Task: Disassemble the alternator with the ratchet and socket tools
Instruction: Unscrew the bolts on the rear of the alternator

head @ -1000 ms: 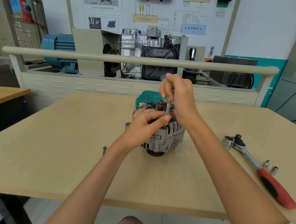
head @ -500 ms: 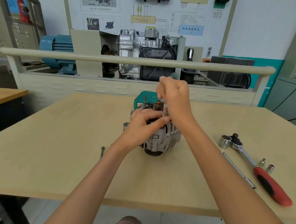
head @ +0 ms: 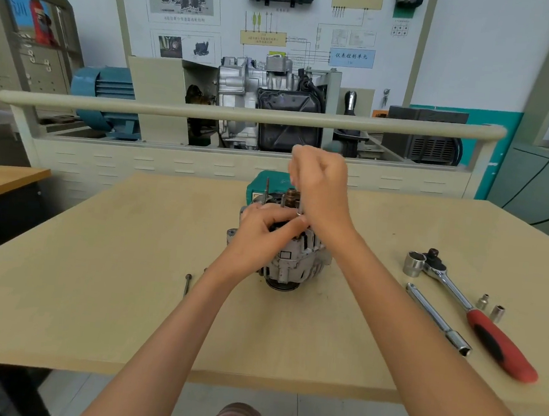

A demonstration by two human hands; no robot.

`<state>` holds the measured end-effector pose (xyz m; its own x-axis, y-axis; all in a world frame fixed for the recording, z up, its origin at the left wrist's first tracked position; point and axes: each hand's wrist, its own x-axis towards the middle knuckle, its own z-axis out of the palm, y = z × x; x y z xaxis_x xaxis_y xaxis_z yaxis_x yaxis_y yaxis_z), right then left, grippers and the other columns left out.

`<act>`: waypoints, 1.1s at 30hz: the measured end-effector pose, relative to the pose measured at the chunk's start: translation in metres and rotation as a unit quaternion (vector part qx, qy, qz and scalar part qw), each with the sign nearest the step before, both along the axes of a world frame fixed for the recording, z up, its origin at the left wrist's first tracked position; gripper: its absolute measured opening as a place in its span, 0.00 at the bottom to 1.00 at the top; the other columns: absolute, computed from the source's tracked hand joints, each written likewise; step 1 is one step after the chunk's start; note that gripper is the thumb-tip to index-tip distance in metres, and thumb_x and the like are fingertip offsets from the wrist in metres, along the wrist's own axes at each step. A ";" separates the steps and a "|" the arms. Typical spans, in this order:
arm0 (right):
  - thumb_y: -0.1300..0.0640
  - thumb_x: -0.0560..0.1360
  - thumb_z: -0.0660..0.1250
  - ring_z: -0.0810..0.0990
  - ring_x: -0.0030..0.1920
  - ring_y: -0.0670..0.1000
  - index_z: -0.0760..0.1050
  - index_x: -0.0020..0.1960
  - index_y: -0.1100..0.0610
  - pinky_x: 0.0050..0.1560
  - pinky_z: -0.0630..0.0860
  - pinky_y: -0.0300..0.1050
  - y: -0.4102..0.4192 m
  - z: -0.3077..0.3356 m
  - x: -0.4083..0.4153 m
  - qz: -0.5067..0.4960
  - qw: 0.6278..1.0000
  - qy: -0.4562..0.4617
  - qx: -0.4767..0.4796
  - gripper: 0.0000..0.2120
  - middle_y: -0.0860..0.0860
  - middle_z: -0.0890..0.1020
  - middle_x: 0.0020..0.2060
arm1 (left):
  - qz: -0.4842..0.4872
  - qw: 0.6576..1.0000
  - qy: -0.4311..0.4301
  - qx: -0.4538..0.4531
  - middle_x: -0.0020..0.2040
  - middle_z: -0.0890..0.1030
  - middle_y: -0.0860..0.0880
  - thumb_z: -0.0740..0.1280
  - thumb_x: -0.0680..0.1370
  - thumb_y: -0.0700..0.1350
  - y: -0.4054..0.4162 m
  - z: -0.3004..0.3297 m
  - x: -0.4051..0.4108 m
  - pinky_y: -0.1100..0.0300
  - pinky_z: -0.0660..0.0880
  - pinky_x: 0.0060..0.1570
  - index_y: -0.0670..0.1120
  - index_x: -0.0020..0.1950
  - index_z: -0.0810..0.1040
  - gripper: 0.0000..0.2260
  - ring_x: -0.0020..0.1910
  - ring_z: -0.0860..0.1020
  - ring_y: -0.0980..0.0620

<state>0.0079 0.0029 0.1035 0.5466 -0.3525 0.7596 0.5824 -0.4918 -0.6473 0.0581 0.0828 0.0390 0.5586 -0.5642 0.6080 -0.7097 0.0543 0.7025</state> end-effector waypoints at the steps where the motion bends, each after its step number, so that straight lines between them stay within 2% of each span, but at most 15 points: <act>1: 0.58 0.71 0.55 0.62 0.27 0.53 0.60 0.23 0.56 0.34 0.64 0.42 -0.001 0.004 -0.002 0.078 0.996 0.013 0.049 0.18 0.54 0.62 0.22 | -0.005 1.000 -0.009 0.003 0.27 0.69 0.57 0.65 0.76 0.45 0.001 0.001 0.000 0.54 0.59 0.47 0.52 0.32 0.79 0.12 0.30 0.67 0.61; 4: 0.59 0.74 0.54 0.65 0.27 0.51 0.62 0.23 0.58 0.35 0.67 0.40 -0.001 0.004 0.001 0.116 0.989 0.019 0.085 0.21 0.55 0.64 0.23 | -0.010 1.000 -0.017 -0.002 0.27 0.68 0.56 0.66 0.76 0.46 0.002 0.001 0.001 0.55 0.59 0.46 0.48 0.33 0.80 0.12 0.30 0.66 0.61; 7: 0.59 0.73 0.57 0.66 0.33 0.51 0.66 0.29 0.60 0.43 0.65 0.46 0.005 -0.013 0.005 -0.166 0.982 -0.008 -0.090 0.14 0.53 0.68 0.27 | 0.003 1.000 0.016 -0.025 0.23 0.68 0.59 0.66 0.72 0.38 0.000 -0.001 0.001 0.58 0.60 0.39 0.57 0.25 0.74 0.18 0.27 0.64 0.60; 10: 0.54 0.71 0.59 0.68 0.40 0.52 0.73 0.37 0.58 0.53 0.61 0.46 0.015 -0.023 0.006 -0.438 0.873 0.032 -0.213 0.09 0.51 0.73 0.35 | 0.029 0.998 0.055 -0.025 0.22 0.68 0.58 0.62 0.69 0.34 -0.003 -0.005 0.002 0.58 0.61 0.36 0.48 0.26 0.69 0.13 0.28 0.65 0.55; 12: 0.54 0.71 0.58 0.68 0.38 0.51 0.71 0.33 0.57 0.51 0.61 0.46 0.016 -0.019 0.006 -0.401 0.892 0.020 -0.206 0.10 0.49 0.71 0.31 | 0.034 0.998 0.052 -0.014 0.22 0.68 0.58 0.61 0.68 0.37 -0.004 -0.003 0.000 0.57 0.60 0.37 0.46 0.26 0.69 0.10 0.29 0.65 0.56; 15: 0.59 0.72 0.57 0.62 0.29 0.50 0.60 0.25 0.55 0.40 0.63 0.45 0.005 -0.006 0.002 -0.122 0.988 -0.026 -0.091 0.17 0.48 0.63 0.22 | 0.008 1.000 0.024 -0.003 0.24 0.72 0.55 0.62 0.71 0.45 0.000 0.002 -0.004 0.56 0.63 0.40 0.52 0.27 0.75 0.12 0.29 0.68 0.60; 18: 0.62 0.77 0.54 0.64 0.26 0.52 0.61 0.23 0.57 0.35 0.67 0.43 -0.001 0.006 0.001 0.123 0.988 0.016 0.089 0.23 0.55 0.63 0.21 | -0.009 1.000 0.002 -0.001 0.36 0.79 0.37 0.64 0.73 0.52 0.001 0.001 -0.003 0.46 0.67 0.54 0.37 0.42 0.82 0.18 0.38 0.75 0.45; 21: 0.63 0.78 0.53 0.67 0.27 0.46 0.64 0.23 0.56 0.39 0.69 0.38 0.000 0.002 0.004 0.084 0.992 0.005 0.092 0.24 0.53 0.66 0.22 | -0.007 1.000 -0.004 -0.026 0.32 0.76 0.36 0.65 0.73 0.49 0.002 -0.001 -0.002 0.52 0.65 0.48 0.37 0.37 0.81 0.16 0.33 0.70 0.51; 23: 0.60 0.75 0.57 0.68 0.31 0.49 0.66 0.28 0.58 0.44 0.66 0.42 0.003 -0.011 0.005 -0.136 0.988 -0.014 -0.075 0.16 0.51 0.69 0.26 | 0.011 0.999 0.015 -0.036 0.25 0.73 0.47 0.65 0.73 0.40 -0.001 -0.003 0.000 0.57 0.63 0.43 0.47 0.28 0.76 0.13 0.29 0.67 0.57; 25: 0.56 0.71 0.59 0.69 0.38 0.52 0.71 0.35 0.58 0.50 0.62 0.45 0.009 -0.022 0.005 -0.392 0.897 0.011 -0.205 0.09 0.52 0.72 0.32 | 0.026 0.998 0.039 -0.041 0.22 0.70 0.57 0.63 0.70 0.34 -0.004 -0.005 0.000 0.58 0.62 0.40 0.53 0.26 0.70 0.17 0.27 0.65 0.59; 26: 0.55 0.70 0.60 0.69 0.39 0.52 0.72 0.36 0.59 0.52 0.61 0.45 0.013 -0.024 0.004 -0.444 0.868 0.015 -0.222 0.08 0.52 0.73 0.34 | 0.031 0.998 0.047 -0.037 0.22 0.69 0.58 0.62 0.69 0.35 -0.005 -0.006 0.000 0.56 0.61 0.41 0.52 0.26 0.68 0.15 0.28 0.65 0.57; 27: 0.55 0.70 0.60 0.69 0.39 0.52 0.72 0.36 0.58 0.52 0.60 0.45 0.015 -0.024 0.004 -0.446 0.867 0.012 -0.220 0.09 0.51 0.73 0.34 | 0.032 0.998 0.051 -0.033 0.22 0.68 0.58 0.61 0.68 0.37 -0.006 -0.005 -0.002 0.55 0.61 0.42 0.53 0.26 0.68 0.14 0.28 0.65 0.57; 29: 0.56 0.70 0.58 0.66 0.35 0.50 0.67 0.30 0.56 0.49 0.61 0.45 0.012 -0.016 0.003 -0.341 0.924 -0.002 -0.176 0.11 0.47 0.69 0.29 | 0.023 0.998 0.045 -0.023 0.21 0.68 0.59 0.61 0.68 0.41 -0.004 -0.001 -0.006 0.56 0.59 0.40 0.55 0.24 0.70 0.15 0.27 0.65 0.60; 31: 0.58 0.71 0.57 0.64 0.30 0.50 0.62 0.25 0.57 0.41 0.63 0.46 0.004 -0.006 0.002 -0.142 0.987 -0.012 -0.080 0.16 0.49 0.64 0.23 | 0.007 1.000 0.027 -0.012 0.26 0.73 0.57 0.63 0.71 0.44 -0.001 0.003 -0.007 0.53 0.62 0.42 0.59 0.27 0.76 0.15 0.29 0.69 0.59; 33: 0.60 0.74 0.56 0.64 0.28 0.52 0.61 0.22 0.58 0.36 0.66 0.44 -0.001 0.004 0.000 0.052 0.997 0.016 0.057 0.21 0.55 0.64 0.21 | -0.007 1.000 0.028 -0.010 0.33 0.79 0.46 0.66 0.75 0.46 0.002 0.003 -0.005 0.50 0.66 0.49 0.55 0.37 0.83 0.09 0.35 0.74 0.52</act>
<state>0.0082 0.0017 0.1070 0.6080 -0.3764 0.6991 0.6041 -0.3520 -0.7149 0.0529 0.0848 0.0424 0.5838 -0.5608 0.5871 -0.6685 0.0783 0.7395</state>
